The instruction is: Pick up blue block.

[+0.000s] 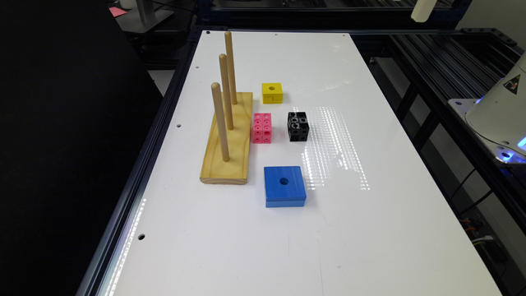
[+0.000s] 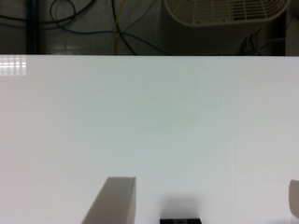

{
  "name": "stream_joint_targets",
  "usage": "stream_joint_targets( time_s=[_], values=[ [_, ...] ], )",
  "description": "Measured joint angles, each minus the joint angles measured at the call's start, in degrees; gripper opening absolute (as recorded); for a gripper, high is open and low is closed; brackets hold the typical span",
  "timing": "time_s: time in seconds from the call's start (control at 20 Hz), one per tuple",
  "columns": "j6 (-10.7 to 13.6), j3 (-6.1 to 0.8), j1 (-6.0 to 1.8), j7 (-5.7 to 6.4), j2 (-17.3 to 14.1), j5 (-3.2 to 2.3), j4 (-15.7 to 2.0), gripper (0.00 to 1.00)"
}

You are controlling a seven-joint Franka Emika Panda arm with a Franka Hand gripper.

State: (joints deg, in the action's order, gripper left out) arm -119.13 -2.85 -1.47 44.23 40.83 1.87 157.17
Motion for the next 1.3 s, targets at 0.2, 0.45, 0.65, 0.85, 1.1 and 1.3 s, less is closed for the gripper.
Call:
stream_joint_targets(
  time_s=[0.2,0.45,0.65,0.85,1.1,1.3],
  values=[
    [-1.18,-0.63,0.27,0.45,-1.36,0.39,-0.51,1.00],
    [-1.33,-1.60,0.43,0.93,-3.00,1.17,-2.03,1.00],
    [-1.39,-3.13,0.44,1.75,-4.91,2.13,-3.78,1.00],
    [-2.23,-4.71,0.48,2.93,-7.77,2.68,-5.96,1.00],
    [-3.99,-7.07,0.51,5.20,-13.83,3.09,-10.26,1.00],
    [-4.21,-8.28,0.51,6.54,-17.75,3.09,-13.48,1.00]
  ],
)
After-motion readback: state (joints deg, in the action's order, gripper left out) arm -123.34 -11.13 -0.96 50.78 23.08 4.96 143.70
